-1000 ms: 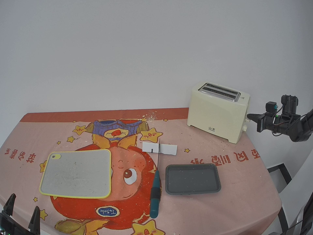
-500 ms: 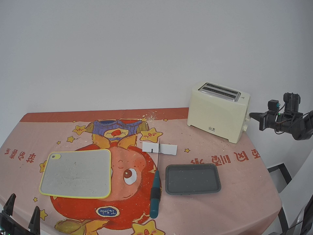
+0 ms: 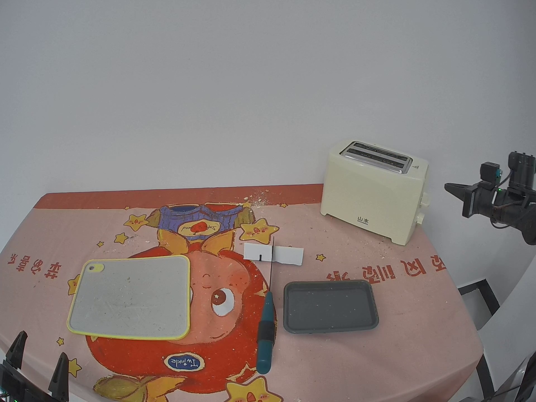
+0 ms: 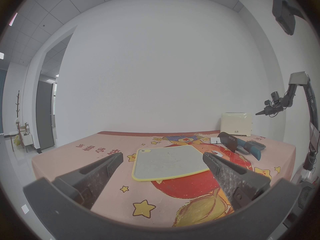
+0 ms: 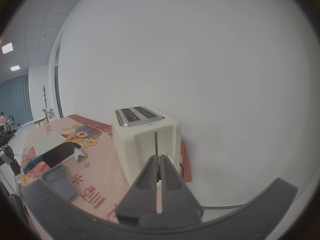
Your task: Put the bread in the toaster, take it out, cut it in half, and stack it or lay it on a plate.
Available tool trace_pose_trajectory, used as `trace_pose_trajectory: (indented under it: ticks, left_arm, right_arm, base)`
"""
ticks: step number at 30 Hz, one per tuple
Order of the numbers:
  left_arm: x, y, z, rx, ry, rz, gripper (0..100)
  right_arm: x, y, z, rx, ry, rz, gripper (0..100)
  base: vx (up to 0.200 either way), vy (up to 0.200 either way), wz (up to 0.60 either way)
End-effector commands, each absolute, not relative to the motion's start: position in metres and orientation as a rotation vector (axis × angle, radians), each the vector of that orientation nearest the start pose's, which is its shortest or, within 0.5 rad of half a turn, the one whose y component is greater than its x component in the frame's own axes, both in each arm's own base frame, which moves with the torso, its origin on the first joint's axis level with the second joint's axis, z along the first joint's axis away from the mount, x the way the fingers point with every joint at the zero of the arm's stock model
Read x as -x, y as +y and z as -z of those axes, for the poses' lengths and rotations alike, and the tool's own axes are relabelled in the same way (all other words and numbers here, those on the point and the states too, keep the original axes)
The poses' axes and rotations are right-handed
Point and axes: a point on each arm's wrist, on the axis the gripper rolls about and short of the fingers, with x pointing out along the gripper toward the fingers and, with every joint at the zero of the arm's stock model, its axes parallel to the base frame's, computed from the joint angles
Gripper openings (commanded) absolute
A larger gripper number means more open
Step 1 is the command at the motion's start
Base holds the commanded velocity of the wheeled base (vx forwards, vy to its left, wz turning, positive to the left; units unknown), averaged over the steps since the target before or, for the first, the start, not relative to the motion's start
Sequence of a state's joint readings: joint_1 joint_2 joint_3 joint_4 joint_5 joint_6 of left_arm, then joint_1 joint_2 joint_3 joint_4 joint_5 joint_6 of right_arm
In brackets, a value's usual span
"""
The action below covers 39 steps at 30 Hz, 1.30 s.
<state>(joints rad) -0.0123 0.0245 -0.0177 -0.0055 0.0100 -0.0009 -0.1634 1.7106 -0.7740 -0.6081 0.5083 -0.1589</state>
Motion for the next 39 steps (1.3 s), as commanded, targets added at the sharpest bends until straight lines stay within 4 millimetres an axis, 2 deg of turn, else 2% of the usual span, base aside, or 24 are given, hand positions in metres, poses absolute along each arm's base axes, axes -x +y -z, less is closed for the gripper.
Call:
trace_pose_trajectory:
  ticks: [1,3,6,11,16,22,32,33,34,35,39]
  left_arm:
    - [0.021,0.0,-0.077,0.001,0.018,0.002,100]
    - [0.021,0.0,-0.077,0.001,0.018,0.002,100]
    - [0.021,0.0,-0.077,0.001,0.018,0.002,100]
    - [0.021,0.0,-0.077,0.001,0.018,0.002,100]
    - [0.021,0.0,-0.077,0.001,0.018,0.002,100]
    - [0.021,0.0,-0.077,0.003,0.018,0.002,100]
    - [0.021,0.0,-0.077,0.001,0.018,0.002,100]
    - [0.021,0.0,-0.077,0.001,0.018,0.002,100]
    - [0.021,0.0,-0.077,0.001,0.018,0.002,100]
    - [0.021,0.0,-0.077,0.001,0.017,0.002,100]
    - [0.021,0.0,-0.077,0.001,0.017,0.002,100]
  right_arm:
    - [-0.174,-0.021,-0.197,0.07,0.14,-0.337,0]
    - [-0.157,-0.018,-0.196,0.079,0.116,-0.336,0]
    - [-0.149,-0.017,-0.196,0.084,0.102,-0.334,0]
    - [-0.15,-0.017,-0.189,0.072,0.137,-0.331,0]
    - [-0.158,-0.019,-0.168,0.036,0.234,-0.333,0]
    - [-0.151,-0.017,-0.141,0.004,0.338,-0.345,0]
    - [-0.146,-0.017,-0.131,-0.022,0.381,-0.337,0]
    - [-0.136,-0.021,-0.118,-0.044,0.426,-0.295,0]
    - [-0.136,-0.021,-0.118,-0.044,0.426,-0.295,0]
    - [-0.125,-0.025,-0.108,-0.065,0.458,-0.249,0]
    - [-0.11,-0.027,-0.103,-0.078,0.453,-0.197,0]
  base:
    - [0.0,0.0,0.0]
    - [0.0,0.0,0.0]
    - [0.0,0.0,0.0]
    - [0.0,0.0,0.0]
    - [0.0,0.0,0.0]
    - [0.0,0.0,0.0]
    - [0.0,0.0,0.0]
    - [0.0,0.0,0.0]
    - [0.0,0.0,0.0]
    - [0.0,0.0,0.0]
    - [0.0,0.0,0.0]
